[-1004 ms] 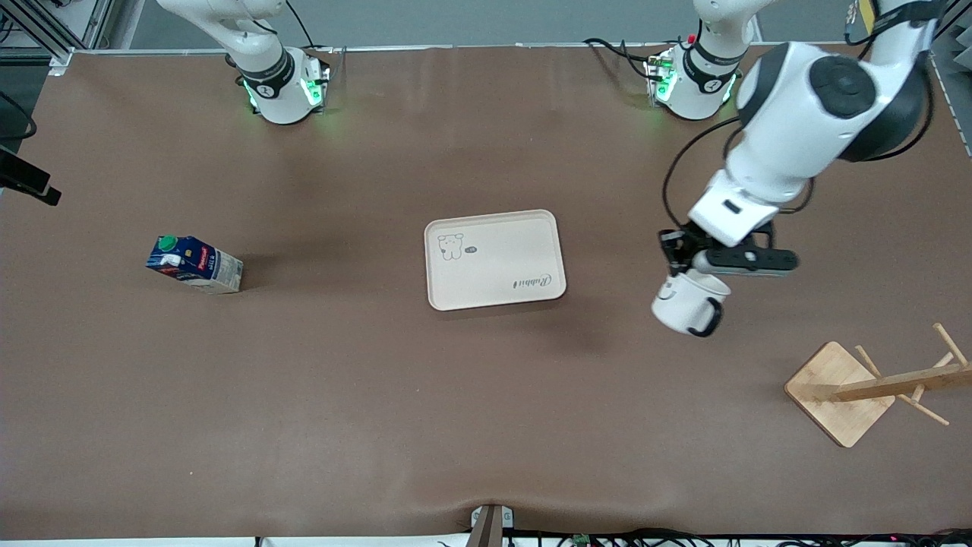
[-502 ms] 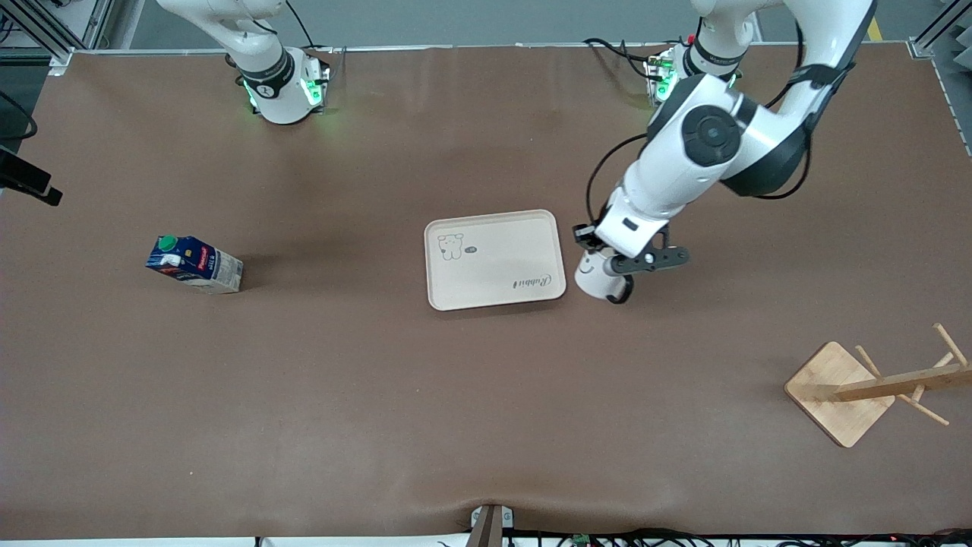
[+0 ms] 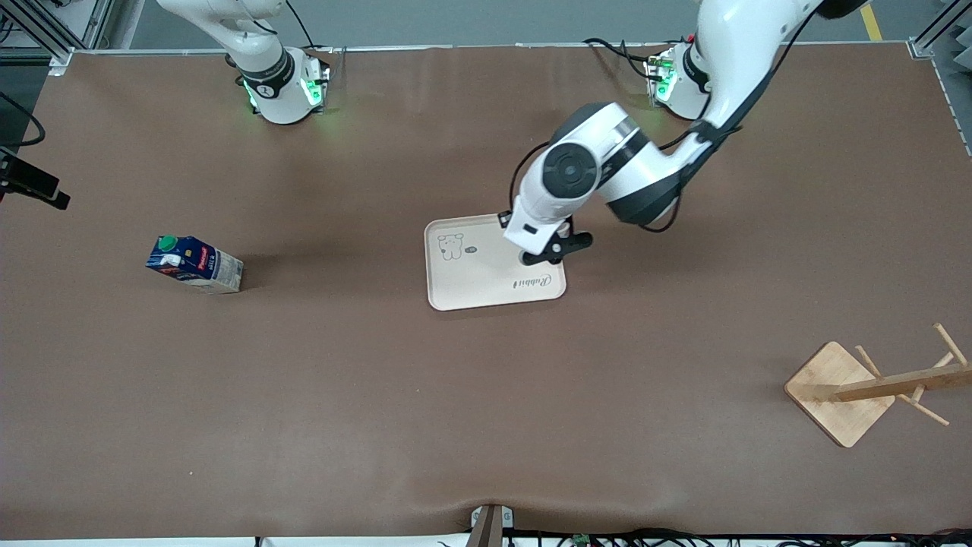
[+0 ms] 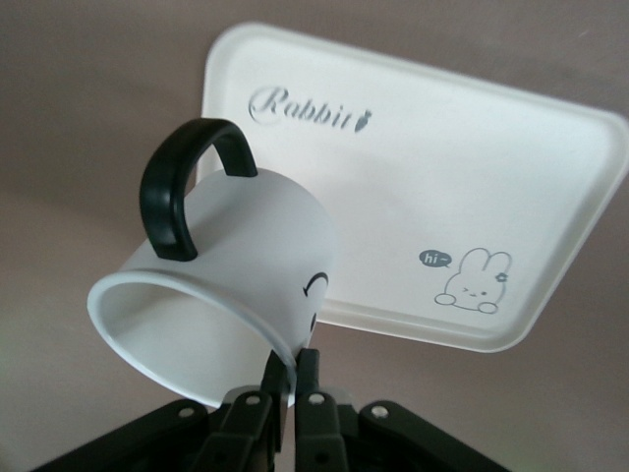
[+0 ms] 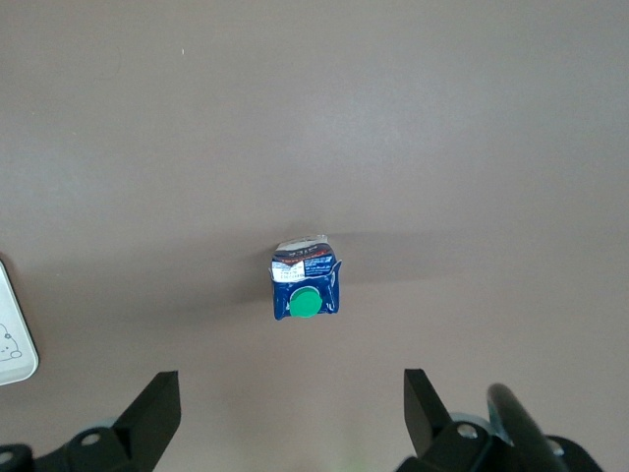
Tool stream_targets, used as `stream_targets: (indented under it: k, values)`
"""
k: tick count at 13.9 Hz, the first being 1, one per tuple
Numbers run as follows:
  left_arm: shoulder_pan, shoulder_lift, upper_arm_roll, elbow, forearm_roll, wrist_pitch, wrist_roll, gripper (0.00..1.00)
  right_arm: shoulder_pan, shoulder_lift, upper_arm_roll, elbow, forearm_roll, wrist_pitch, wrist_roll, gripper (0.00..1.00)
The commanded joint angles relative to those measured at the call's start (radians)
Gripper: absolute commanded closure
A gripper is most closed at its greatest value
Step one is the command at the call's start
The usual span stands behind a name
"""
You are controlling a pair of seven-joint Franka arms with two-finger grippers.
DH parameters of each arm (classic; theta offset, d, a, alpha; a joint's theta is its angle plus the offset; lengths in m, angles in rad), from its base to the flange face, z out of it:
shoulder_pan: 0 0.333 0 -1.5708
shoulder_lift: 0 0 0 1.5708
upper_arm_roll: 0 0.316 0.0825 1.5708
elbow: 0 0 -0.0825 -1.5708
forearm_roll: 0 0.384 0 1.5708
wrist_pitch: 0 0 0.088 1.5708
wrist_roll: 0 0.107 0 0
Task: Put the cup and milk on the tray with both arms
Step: 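Lower the mug onto the tray while the right gripper reaches the milk, then release the mug and withdraw the left gripper while the right grasps milk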
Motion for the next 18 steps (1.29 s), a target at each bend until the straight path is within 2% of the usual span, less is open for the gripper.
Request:
stream_targets:
  k: [1, 3, 7, 8, 9, 12, 15, 18]
  values:
    - [-0.148, 0.082, 0.129, 0.072, 0.013, -0.042, -0.032, 1.00, -0.015, 0.016, 0.005, -0.013, 0.018, -0.004, -0.021, 0.00]
    - [-0.236, 0.106, 0.207, 0.091, 0.007, -0.044, -0.032, 1.00, -0.024, 0.074, 0.005, -0.015, 0.018, 0.013, -0.027, 0.00]
    - [-0.247, 0.116, 0.221, 0.091, 0.004, -0.045, -0.025, 1.00, -0.027, 0.186, 0.005, -0.049, 0.033, 0.112, -0.024, 0.00]
    - [-0.246, 0.116, 0.223, 0.091, 0.006, -0.045, -0.022, 0.69, -0.021, 0.191, 0.005, -0.087, 0.035, 0.151, -0.024, 0.00]
    - [-0.244, 0.116, 0.223, 0.092, 0.012, -0.045, -0.022, 0.01, -0.016, 0.191, 0.005, -0.140, 0.035, 0.203, -0.026, 0.00]
    - [-0.233, 0.104, 0.223, 0.164, 0.012, -0.064, -0.022, 0.00, -0.015, 0.185, 0.006, -0.243, 0.035, 0.264, -0.026, 0.00]
    - [-0.224, 0.081, 0.223, 0.239, 0.021, -0.169, -0.022, 0.00, -0.015, 0.180, 0.008, -0.270, 0.036, 0.272, -0.026, 0.00]
    - [-0.149, -0.009, 0.221, 0.252, 0.019, -0.237, 0.030, 0.00, -0.015, 0.179, 0.008, -0.312, 0.036, 0.298, -0.026, 0.00]
